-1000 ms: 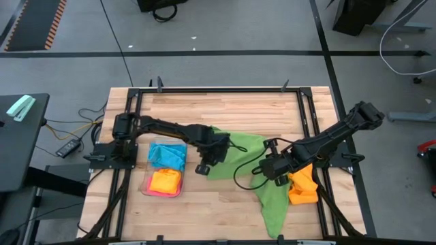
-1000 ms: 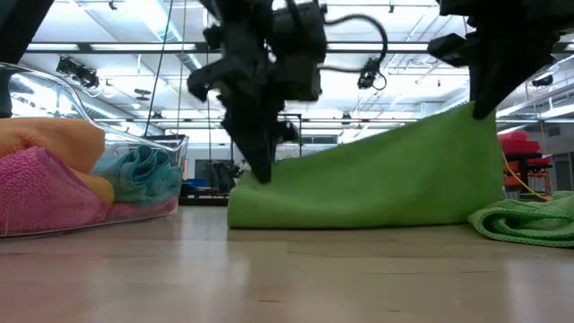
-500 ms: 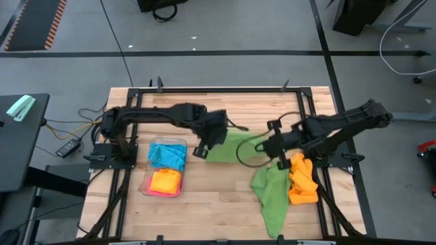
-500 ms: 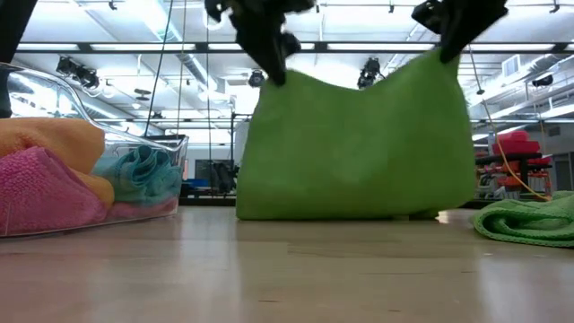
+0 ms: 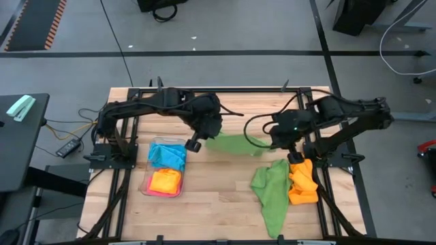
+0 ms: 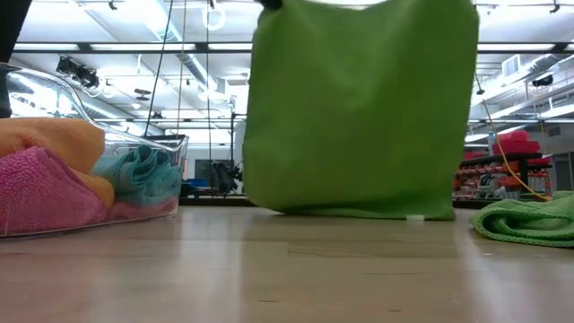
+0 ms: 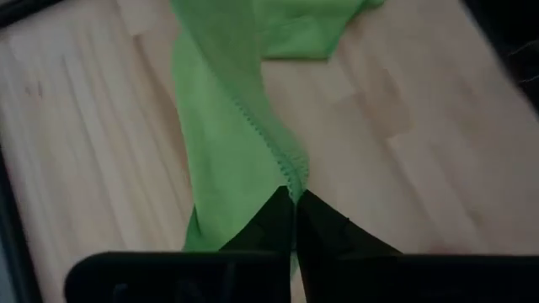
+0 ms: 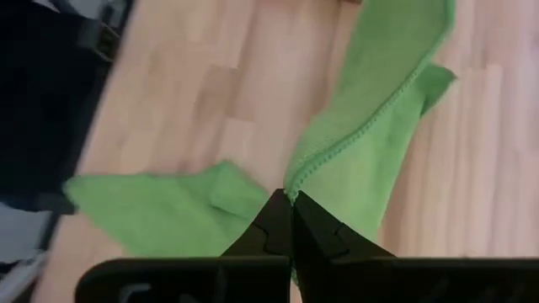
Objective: Fold microfiber towels
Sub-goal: Fold the left green microfiber cloth
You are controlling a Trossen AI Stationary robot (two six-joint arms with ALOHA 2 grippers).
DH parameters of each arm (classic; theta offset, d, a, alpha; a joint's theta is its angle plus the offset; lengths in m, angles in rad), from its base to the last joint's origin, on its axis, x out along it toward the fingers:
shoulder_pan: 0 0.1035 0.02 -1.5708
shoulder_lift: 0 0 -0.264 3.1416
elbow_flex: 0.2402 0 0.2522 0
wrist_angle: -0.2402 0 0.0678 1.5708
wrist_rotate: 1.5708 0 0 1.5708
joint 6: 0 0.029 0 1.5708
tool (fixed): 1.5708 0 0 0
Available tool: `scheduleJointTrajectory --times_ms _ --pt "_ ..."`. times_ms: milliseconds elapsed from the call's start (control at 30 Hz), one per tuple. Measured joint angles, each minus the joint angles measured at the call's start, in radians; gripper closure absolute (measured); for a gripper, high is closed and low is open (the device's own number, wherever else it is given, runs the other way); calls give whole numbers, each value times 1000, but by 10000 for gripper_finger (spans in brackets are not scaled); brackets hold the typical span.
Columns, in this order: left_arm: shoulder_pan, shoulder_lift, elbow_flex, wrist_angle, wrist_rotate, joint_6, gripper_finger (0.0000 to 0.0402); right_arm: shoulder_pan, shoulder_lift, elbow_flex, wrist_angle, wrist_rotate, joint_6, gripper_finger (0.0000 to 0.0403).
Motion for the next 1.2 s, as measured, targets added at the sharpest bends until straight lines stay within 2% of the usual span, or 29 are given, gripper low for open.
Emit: scheduleJointTrajectory --times_ms 133,233,433,567,733,800,867,967,1033,1200 --pt "-3 0 66 -54 45 0 393 0 -1 41 -24 -38 -1 398" --pt "7 -1 77 -58 41 3 382 -1 0 54 -49 25 -18 398" --pt "97 5 59 -19 -39 39 393 -77 1 44 -146 324 -180 398" --pt "186 8 51 82 -185 76 387 -203 0 44 -128 537 -362 398" --pt "272 7 75 298 -467 194 385 -386 0 43 54 828 -597 398" --pt "288 4 104 376 -511 250 392 -440 0 43 174 941 -683 398" --pt "292 4 146 383 -510 275 394 -475 0 46 275 1021 -746 398" --pt "269 2 176 367 -510 265 383 -485 0 64 309 1026 -776 398" --pt "248 3 189 288 -509 244 378 -467 -1 67 251 975 -743 398" --pt "198 1 137 97 -362 99 392 -400 -1 24 65 672 -536 398"
